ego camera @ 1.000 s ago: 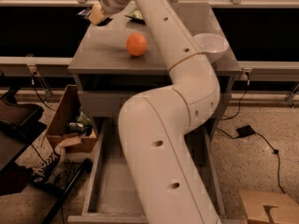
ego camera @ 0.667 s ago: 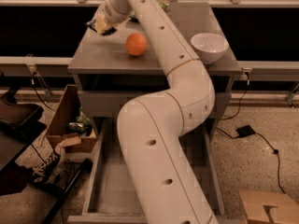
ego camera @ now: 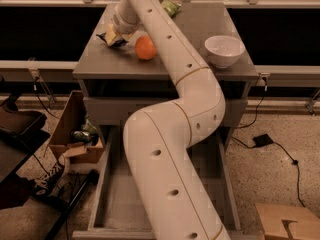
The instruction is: Pick rxbar blueberry from middle drawer and place on counter
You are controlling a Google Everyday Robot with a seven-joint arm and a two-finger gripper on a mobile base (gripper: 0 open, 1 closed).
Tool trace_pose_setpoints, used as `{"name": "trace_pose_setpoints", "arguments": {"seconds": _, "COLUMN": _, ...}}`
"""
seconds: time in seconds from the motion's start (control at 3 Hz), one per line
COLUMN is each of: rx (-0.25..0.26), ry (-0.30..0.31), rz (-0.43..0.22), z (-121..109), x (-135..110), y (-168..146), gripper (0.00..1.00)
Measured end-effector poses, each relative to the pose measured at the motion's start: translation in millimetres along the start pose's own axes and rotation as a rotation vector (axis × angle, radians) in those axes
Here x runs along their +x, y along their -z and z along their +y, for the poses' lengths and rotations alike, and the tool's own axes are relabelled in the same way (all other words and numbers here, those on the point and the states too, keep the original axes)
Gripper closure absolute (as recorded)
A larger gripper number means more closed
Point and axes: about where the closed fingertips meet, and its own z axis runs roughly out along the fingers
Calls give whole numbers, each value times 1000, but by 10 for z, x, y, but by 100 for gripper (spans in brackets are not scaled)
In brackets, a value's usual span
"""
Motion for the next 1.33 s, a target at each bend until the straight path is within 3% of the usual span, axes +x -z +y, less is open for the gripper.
{"name": "trace_pose_setpoints", "arguments": {"seconds": 1.0, "rx": 0, "ry": 0, "rz": 0, "z": 0, "x": 0, "y": -1, "gripper": 11}}
{"name": "trace_pose_setpoints", "arguments": {"seconds": 1.33, "rx": -6, "ry": 5, "rz": -1, "z": -16, "x": 12, "y": 52, "gripper": 0}}
